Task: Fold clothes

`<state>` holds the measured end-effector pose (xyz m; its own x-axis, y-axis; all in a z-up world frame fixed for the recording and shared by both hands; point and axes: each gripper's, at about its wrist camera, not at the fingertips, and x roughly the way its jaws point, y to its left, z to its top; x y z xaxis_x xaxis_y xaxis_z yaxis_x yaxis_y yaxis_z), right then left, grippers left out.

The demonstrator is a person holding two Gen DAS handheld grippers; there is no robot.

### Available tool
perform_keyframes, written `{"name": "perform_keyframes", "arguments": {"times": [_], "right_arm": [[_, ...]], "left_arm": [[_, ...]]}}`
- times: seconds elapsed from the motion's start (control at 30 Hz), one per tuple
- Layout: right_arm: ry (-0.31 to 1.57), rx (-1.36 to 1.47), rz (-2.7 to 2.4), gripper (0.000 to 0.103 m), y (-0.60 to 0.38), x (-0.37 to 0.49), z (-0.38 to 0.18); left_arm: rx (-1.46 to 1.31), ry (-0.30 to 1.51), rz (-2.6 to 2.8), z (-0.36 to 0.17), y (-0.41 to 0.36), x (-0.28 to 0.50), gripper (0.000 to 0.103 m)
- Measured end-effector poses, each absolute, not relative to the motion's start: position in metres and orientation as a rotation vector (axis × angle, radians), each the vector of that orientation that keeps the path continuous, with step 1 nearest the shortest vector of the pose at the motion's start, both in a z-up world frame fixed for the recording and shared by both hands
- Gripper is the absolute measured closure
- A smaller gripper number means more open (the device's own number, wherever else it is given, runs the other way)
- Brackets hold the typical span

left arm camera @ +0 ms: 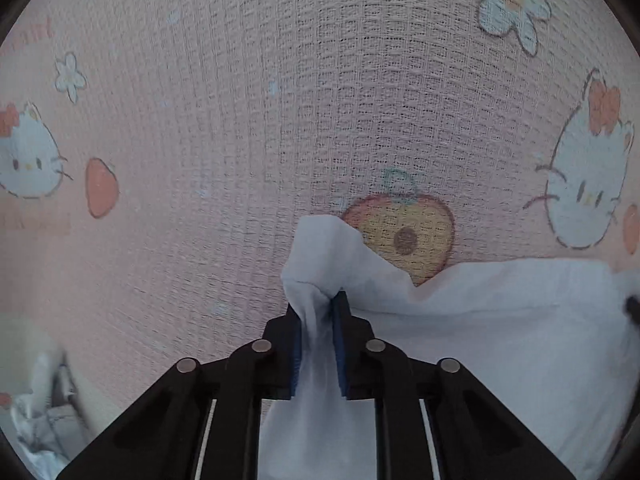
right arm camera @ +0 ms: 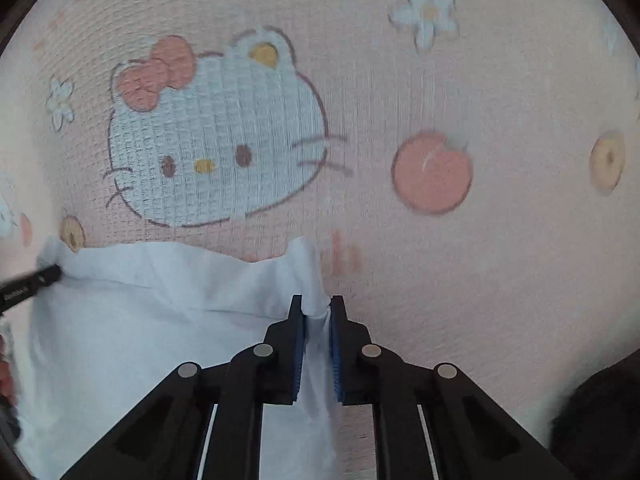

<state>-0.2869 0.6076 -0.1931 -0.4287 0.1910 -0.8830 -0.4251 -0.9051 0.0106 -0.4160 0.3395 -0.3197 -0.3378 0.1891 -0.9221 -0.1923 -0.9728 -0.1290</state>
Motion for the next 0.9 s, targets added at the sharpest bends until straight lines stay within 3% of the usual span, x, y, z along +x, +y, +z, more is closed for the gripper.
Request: {"name": "perform_keyframes", "arguments": {"times": [0.13, 0.33, 0.6, 0.7, 0.73, 0.8, 0.83, 0.87, 0.9], "right_arm": [[0.158, -1.35, 2.364, 0.095, 0.594, -0.291, -0.182], [0.147, -1.36, 2.34, 0.095, 0.563, -0.334, -0.208], [0.096, -1.462, 2.286, 0.094, 0.543, -0.321, -0.239], [0.112, -1.5, 2.293, 0.082, 0.545, -0.326, -0.238], [0.143, -1.501, 2.295, 0.068, 0.546, -0.323, -0.235], [0.272, -1.479, 2.323, 0.051, 0.571, -0.292, -0.219], [0.34, -1.458, 2.339, 0.049, 0.579, -0.28, -0.214], [0.394, -1.441, 2.346, 0.049, 0.584, -0.272, -0.21], [0.437, -1.437, 2.347, 0.048, 0.588, -0.264, -0.208]], "left_arm": [[-1.667, -0.163, 2.4, -0.314, 0.311, -0.426, 0.092], [-1.645, -0.113, 2.424, -0.312, 0.292, -0.434, 0.092], [-1.702, -0.025, 2.373, -0.331, 0.295, -0.427, 0.09], [-1.728, -0.088, 2.313, -0.33, 0.292, -0.428, 0.089], [-1.74, -0.131, 2.286, -0.329, 0.29, -0.43, 0.089], [-1.769, -0.322, 2.214, -0.33, 0.275, -0.431, 0.089], [-1.784, -0.426, 2.183, -0.333, 0.265, -0.431, 0.088], [-1.813, -0.523, 2.158, -0.337, 0.255, -0.431, 0.084], [-1.852, -0.635, 2.128, -0.344, 0.244, -0.429, 0.069]]}}
